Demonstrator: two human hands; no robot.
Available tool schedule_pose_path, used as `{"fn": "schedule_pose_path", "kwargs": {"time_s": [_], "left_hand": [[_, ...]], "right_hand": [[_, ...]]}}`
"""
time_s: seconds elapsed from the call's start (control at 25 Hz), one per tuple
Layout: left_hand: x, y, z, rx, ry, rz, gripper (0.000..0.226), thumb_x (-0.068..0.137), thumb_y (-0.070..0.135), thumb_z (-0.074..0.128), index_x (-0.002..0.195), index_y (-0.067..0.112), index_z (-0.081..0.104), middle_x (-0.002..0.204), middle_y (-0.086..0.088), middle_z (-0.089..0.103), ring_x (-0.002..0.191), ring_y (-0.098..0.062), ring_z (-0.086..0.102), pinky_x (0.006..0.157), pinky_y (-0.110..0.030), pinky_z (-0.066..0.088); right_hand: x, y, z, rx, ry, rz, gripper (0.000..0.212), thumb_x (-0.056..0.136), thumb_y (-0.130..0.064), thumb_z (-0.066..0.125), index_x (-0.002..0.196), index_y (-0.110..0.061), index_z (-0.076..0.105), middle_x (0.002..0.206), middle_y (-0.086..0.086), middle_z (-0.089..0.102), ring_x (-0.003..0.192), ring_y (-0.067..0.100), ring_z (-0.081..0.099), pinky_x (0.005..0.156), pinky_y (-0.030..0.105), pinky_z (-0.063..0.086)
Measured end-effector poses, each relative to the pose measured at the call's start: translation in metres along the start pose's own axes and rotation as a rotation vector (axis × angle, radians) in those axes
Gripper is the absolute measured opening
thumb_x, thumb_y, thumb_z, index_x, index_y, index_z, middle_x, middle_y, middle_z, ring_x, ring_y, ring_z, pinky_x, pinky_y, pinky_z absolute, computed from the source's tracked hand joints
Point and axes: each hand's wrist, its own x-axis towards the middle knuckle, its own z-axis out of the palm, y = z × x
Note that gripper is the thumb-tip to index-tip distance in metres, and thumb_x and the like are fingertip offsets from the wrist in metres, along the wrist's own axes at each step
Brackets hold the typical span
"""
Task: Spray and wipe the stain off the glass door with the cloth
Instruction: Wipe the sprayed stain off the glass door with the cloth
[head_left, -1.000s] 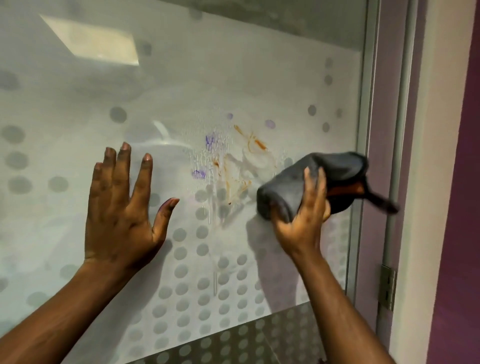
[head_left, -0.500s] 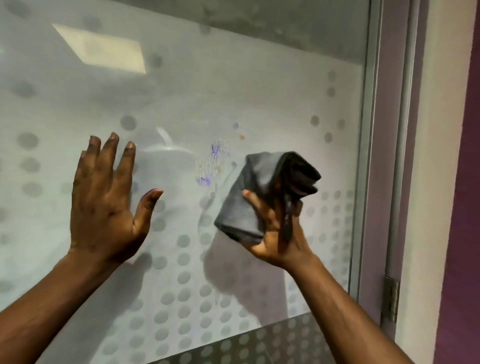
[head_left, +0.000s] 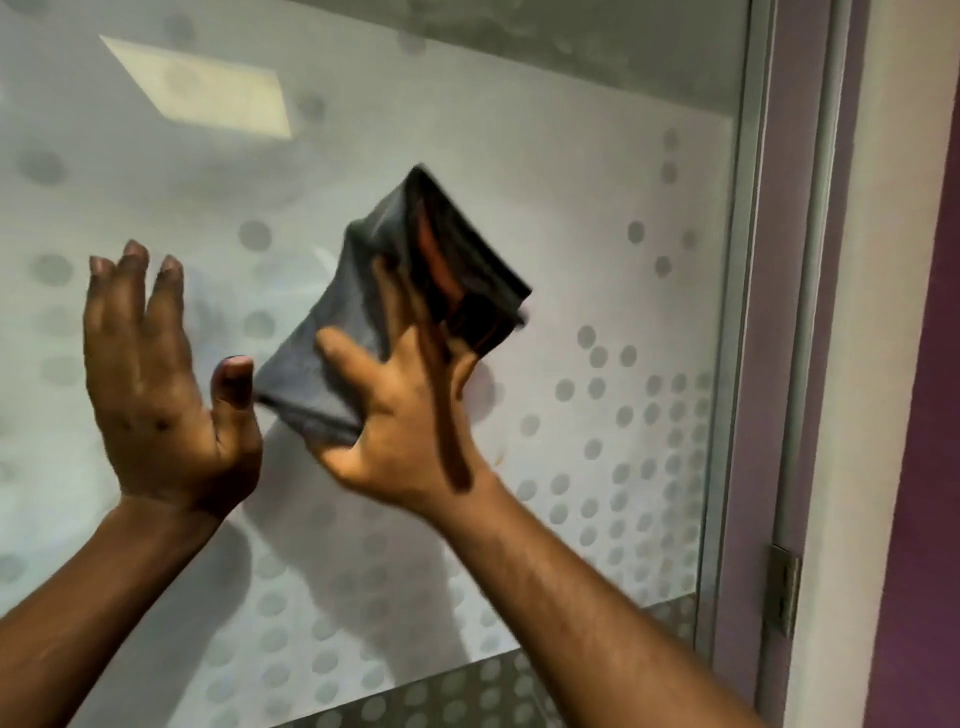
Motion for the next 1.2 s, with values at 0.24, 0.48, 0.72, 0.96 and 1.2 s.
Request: {"fn": "schedule_pose_path", "kwargs": {"time_s": [0.24, 0.48, 0.72, 0.96, 1.2], "left_hand": [[-0.002, -0.009, 0.000, -0.026, -0.020, 0.023, 0.068, 0.095, 0.056, 0.024, 0.151, 0.018, 0.026, 0.160, -0.007, 0.022, 0.147, -0.034, 0.021, 0.116, -0.057, 0.025], [-0.003, 0.005, -0.006, 0.105, 0.008, 0.094, 0.067, 0.097, 0.051, 0.027, 0.143, 0.006, 0.040, 0.150, -0.020, 0.038, 0.146, -0.033, 0.024, 0.120, -0.049, 0.021], [-0.003, 0.007, -0.007, 0.098, -0.012, 0.094, 0.070, 0.096, 0.054, 0.024, 0.144, 0.005, 0.038, 0.151, -0.021, 0.036, 0.148, -0.032, 0.020, 0.120, -0.051, 0.020], [-0.002, 0.011, -0.010, 0.131, -0.026, 0.099, 0.071, 0.097, 0.054, 0.022, 0.143, 0.002, 0.039, 0.151, -0.025, 0.035, 0.146, -0.035, 0.020, 0.120, -0.051, 0.018], [-0.001, 0.013, -0.017, 0.210, -0.127, 0.089, 0.073, 0.097, 0.055, 0.026, 0.144, 0.000, 0.036, 0.154, -0.024, 0.029, 0.146, -0.040, 0.017, 0.123, -0.041, 0.008]], "right_hand": [[-0.084, 0.016, -0.014, -0.177, -0.058, 0.240, 0.060, 0.065, -0.054, 0.078, 0.119, -0.031, 0.064, 0.150, 0.022, 0.035, 0.138, 0.038, 0.035, 0.106, 0.050, 0.026], [-0.153, 0.033, -0.011, -0.116, 0.055, 0.442, 0.077, 0.075, -0.053, 0.067, 0.142, -0.031, 0.035, 0.160, 0.014, 0.011, 0.147, 0.033, 0.014, 0.109, 0.052, 0.022], [-0.124, 0.016, 0.000, -0.043, -0.093, 0.128, 0.071, 0.079, -0.042, 0.066, 0.144, -0.037, 0.038, 0.161, 0.010, 0.011, 0.146, 0.038, 0.013, 0.113, 0.054, 0.022], [0.001, 0.010, 0.007, -0.202, 0.011, 0.161, 0.058, 0.082, -0.048, 0.056, 0.137, -0.037, 0.047, 0.158, 0.015, 0.021, 0.146, 0.039, 0.012, 0.111, 0.060, 0.013], [0.026, 0.067, -0.026, -0.326, 0.129, 0.526, 0.062, 0.076, -0.047, 0.051, 0.136, -0.039, 0.046, 0.158, 0.010, 0.025, 0.142, 0.035, 0.023, 0.101, 0.060, 0.022]]}}
